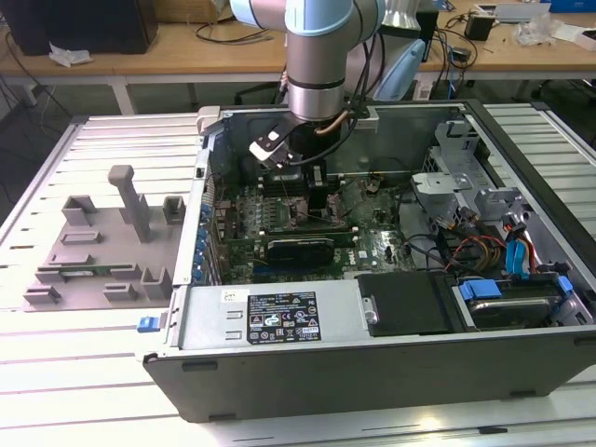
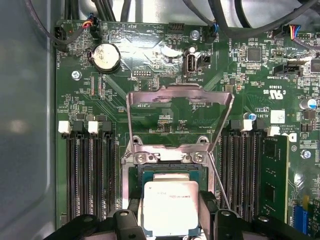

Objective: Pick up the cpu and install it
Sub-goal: 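Place the cpu into insertion slot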

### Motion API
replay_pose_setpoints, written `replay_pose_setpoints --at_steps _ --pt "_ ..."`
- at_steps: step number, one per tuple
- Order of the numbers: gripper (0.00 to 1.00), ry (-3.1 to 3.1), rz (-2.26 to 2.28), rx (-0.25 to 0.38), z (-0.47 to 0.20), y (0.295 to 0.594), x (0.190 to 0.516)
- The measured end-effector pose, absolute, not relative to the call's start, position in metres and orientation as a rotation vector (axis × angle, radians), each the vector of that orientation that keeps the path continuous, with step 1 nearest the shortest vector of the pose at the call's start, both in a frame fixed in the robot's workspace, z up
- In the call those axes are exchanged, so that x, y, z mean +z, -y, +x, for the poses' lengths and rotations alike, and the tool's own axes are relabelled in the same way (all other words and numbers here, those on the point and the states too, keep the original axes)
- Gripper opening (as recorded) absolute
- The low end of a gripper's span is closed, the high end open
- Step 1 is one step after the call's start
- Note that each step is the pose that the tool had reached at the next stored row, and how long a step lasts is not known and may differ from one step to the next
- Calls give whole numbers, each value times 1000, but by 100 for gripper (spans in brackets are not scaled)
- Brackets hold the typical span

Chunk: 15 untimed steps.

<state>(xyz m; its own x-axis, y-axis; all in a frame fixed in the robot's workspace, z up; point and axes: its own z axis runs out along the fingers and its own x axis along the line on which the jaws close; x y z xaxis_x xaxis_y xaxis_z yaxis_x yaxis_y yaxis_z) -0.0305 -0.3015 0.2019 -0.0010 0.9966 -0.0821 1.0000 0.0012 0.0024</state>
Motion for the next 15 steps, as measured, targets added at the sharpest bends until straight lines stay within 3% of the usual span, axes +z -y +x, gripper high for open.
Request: replay_pose_setpoints --at_steps 15 --pt "54 -2180 2177 -87 -30 301 200"
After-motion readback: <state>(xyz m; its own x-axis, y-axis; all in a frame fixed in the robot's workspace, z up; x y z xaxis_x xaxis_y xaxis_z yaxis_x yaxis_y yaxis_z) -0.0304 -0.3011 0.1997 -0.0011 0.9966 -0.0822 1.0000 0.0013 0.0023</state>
